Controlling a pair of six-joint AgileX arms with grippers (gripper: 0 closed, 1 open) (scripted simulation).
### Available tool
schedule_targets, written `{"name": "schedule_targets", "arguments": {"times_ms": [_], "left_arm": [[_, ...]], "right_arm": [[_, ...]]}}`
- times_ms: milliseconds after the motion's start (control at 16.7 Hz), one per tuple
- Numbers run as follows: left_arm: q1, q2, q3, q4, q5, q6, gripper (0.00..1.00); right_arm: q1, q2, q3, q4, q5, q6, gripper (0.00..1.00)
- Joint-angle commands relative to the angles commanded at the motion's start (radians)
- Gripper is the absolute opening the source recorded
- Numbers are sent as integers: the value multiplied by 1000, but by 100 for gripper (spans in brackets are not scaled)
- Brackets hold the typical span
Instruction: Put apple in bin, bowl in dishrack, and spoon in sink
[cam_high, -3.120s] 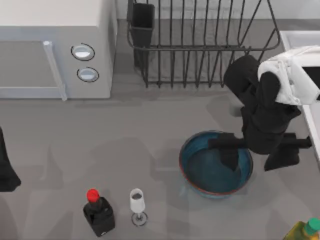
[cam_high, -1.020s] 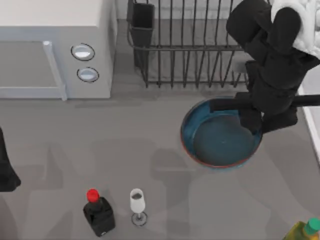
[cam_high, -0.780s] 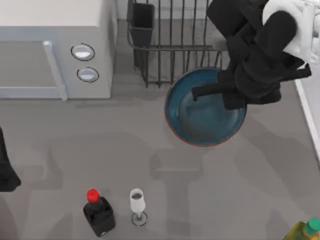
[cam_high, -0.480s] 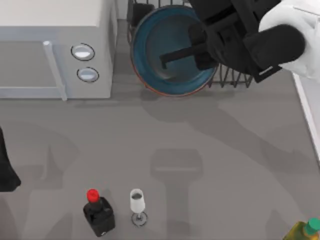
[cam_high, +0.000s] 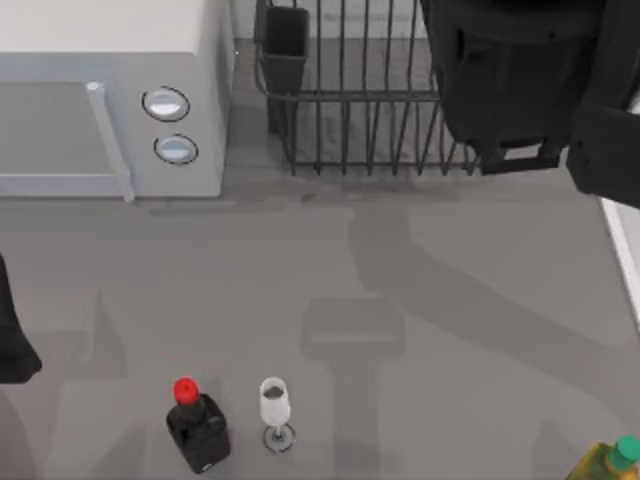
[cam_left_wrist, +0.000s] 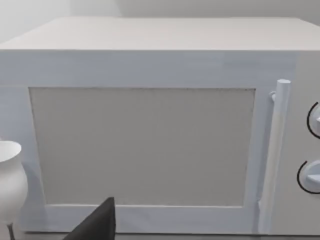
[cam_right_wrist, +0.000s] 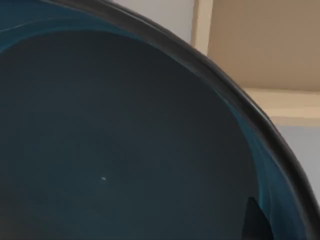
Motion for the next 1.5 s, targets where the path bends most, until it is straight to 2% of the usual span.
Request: {"name": "schedule_targets", "arguments": {"times_ms": [180,660,900,1260,1500], "left_arm": [[0,0,0,0,0,0,100],[0,0,0,0,0,0,100],[0,0,0,0,0,0,100],[0,0,0,0,0,0,100],[0,0,0,0,0,0,100]], "right_arm": [[32,-33,-9,72,62,-33,0],[8,4,-7,111,44,-34,0],[-93,173,-25,298,-48,-39,0],[-295,476,-89,690,-252,-48,0],[-370,567,-113,799,-330,-48,0]]}}
